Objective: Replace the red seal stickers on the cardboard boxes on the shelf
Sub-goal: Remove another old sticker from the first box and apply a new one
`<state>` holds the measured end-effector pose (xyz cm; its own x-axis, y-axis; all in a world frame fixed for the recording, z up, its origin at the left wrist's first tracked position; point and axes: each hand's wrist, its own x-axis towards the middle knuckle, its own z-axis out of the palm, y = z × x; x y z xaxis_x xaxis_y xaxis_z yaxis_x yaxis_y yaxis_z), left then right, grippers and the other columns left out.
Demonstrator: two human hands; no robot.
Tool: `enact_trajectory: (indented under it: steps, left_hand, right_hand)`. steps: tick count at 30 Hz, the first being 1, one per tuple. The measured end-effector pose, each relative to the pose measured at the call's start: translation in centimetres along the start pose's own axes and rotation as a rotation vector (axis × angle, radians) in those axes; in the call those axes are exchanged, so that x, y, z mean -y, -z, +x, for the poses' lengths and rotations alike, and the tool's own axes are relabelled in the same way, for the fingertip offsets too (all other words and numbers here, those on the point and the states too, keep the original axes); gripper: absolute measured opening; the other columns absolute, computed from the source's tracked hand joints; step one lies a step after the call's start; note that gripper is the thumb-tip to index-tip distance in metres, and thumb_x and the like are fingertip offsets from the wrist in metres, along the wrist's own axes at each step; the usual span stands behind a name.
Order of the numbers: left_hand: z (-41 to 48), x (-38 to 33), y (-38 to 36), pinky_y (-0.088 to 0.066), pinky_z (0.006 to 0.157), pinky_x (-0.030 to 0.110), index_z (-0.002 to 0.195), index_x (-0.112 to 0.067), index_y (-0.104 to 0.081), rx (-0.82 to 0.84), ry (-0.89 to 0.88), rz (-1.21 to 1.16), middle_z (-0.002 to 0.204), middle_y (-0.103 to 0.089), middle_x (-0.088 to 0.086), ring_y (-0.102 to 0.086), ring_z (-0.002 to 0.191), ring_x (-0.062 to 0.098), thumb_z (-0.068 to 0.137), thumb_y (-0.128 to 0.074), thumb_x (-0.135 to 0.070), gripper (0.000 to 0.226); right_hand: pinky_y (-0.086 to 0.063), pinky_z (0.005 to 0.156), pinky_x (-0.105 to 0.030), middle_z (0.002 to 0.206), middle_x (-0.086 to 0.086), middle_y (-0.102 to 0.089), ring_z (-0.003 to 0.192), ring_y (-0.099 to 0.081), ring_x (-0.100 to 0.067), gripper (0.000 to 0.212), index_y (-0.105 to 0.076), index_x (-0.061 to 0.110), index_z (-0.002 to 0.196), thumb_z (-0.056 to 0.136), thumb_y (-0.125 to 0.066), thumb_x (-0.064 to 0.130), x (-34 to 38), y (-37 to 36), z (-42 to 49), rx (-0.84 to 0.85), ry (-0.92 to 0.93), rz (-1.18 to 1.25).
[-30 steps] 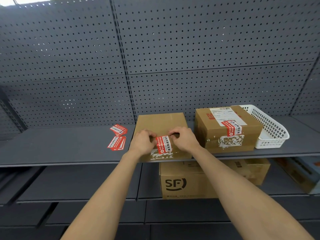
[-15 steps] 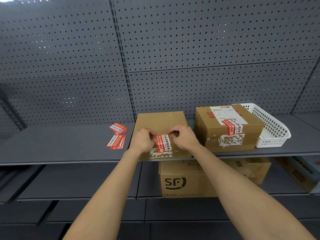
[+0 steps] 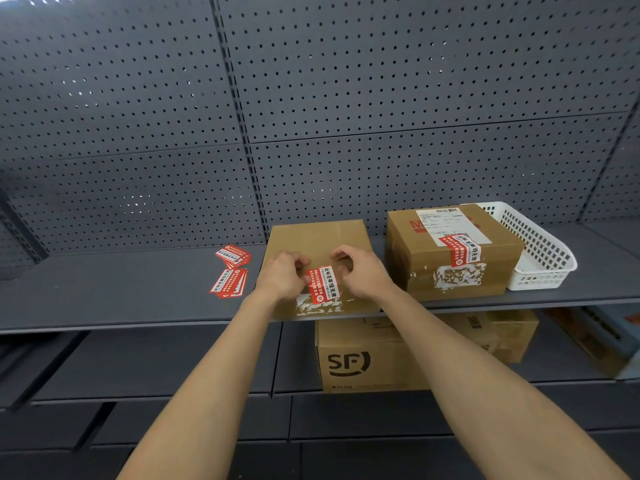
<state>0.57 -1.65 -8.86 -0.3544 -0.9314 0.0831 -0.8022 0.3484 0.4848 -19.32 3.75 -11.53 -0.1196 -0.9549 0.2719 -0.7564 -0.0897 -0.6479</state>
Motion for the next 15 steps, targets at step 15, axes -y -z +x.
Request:
enact_trajectory:
  steps: [15]
  left_hand:
    - [-0.51,-0.27,0.29,-0.053,0.108,0.044,0.116,-0.03,-0.077,-0.002,-0.048,0.001,0.118,-0.059,-0.009,-0.061,0.122,0.019,0.097,-0.078,-0.02,0.022]
  right_hand:
    - [-0.039,0.07,-0.012,0.111,0.005,-0.071,0.098,-0.062,-0.008,0.008,-0.079,0.018,0.104,0.099,-0.075,0.021,0.3,-0.86,0.98,-0.096,-0.049,0.024]
